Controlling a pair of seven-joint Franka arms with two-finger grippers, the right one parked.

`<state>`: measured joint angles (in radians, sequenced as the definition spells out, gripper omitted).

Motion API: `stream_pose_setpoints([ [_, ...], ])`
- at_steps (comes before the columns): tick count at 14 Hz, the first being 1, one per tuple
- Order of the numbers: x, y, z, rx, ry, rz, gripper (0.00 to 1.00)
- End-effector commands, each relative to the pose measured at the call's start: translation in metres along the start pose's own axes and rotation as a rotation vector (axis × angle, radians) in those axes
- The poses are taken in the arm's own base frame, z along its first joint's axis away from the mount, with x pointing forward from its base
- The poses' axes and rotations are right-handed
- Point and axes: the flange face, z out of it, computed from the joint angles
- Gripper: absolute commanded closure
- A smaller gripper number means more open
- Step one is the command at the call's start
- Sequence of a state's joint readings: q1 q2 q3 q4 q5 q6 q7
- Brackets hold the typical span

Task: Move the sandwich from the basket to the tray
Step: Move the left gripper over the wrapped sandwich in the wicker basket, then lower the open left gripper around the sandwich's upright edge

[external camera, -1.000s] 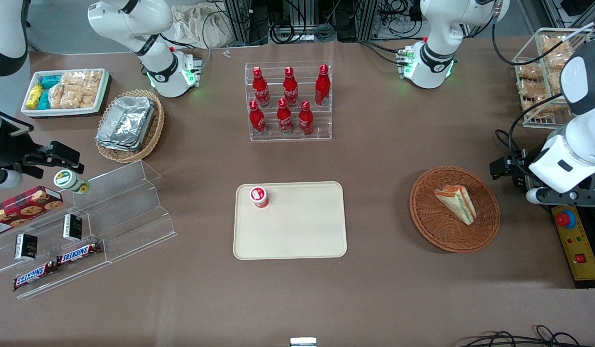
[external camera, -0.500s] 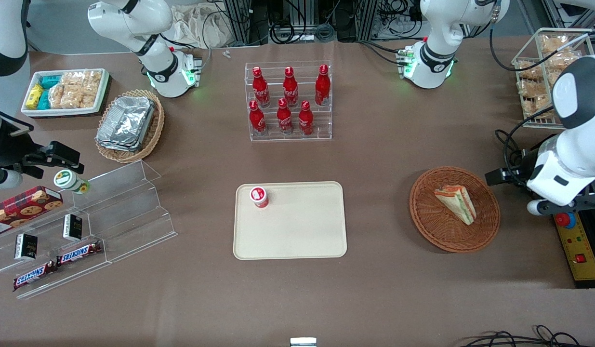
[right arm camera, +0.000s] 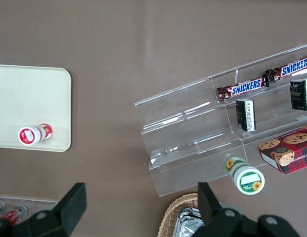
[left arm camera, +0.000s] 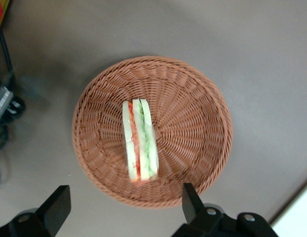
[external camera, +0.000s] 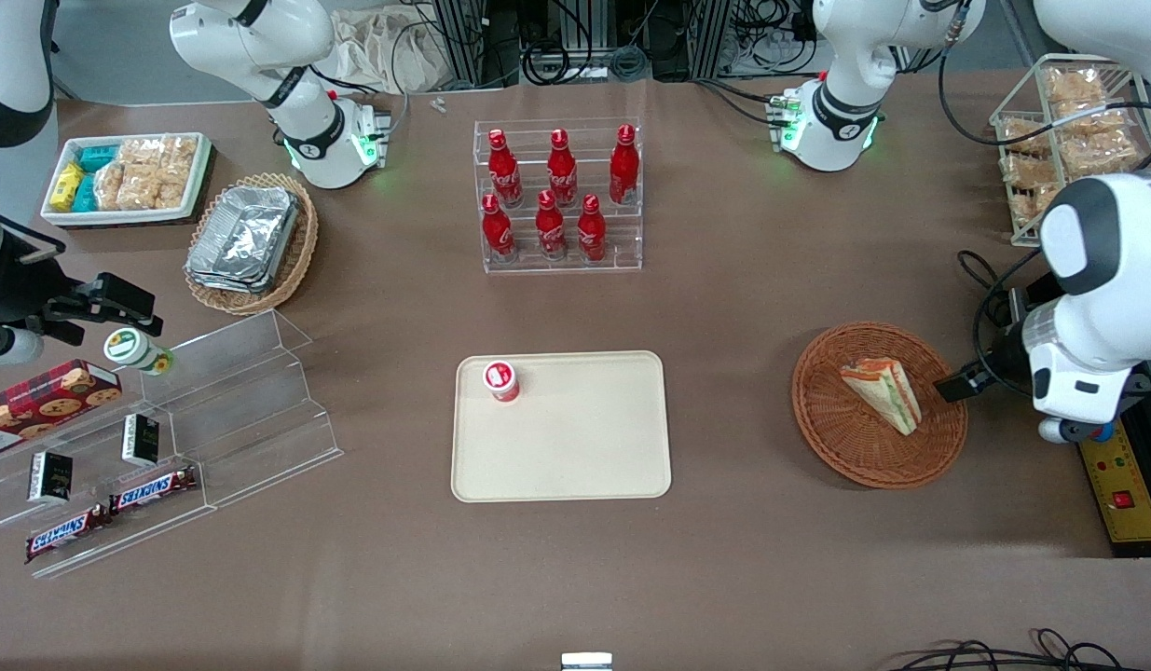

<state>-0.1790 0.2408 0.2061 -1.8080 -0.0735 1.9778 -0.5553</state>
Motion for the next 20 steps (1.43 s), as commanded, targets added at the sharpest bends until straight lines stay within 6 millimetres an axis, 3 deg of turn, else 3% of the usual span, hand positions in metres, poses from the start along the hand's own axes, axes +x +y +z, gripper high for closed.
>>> stream_pose_setpoints([
  [1, -0.016, -0.007, 0.027, -0.017, 0.024, -0.085, 0.00],
  [10, -0.031, -0.020, 0.112, -0.029, 0.061, -0.148, 0.00],
  [14, -0.030, -0.016, 0.125, -0.031, 0.056, -0.169, 0.00],
  [17, -0.030, 0.001, 0.136, -0.035, 0.061, -0.196, 0.00],
  [20, -0.031, 0.001, 0.145, -0.035, 0.063, -0.199, 0.00],
])
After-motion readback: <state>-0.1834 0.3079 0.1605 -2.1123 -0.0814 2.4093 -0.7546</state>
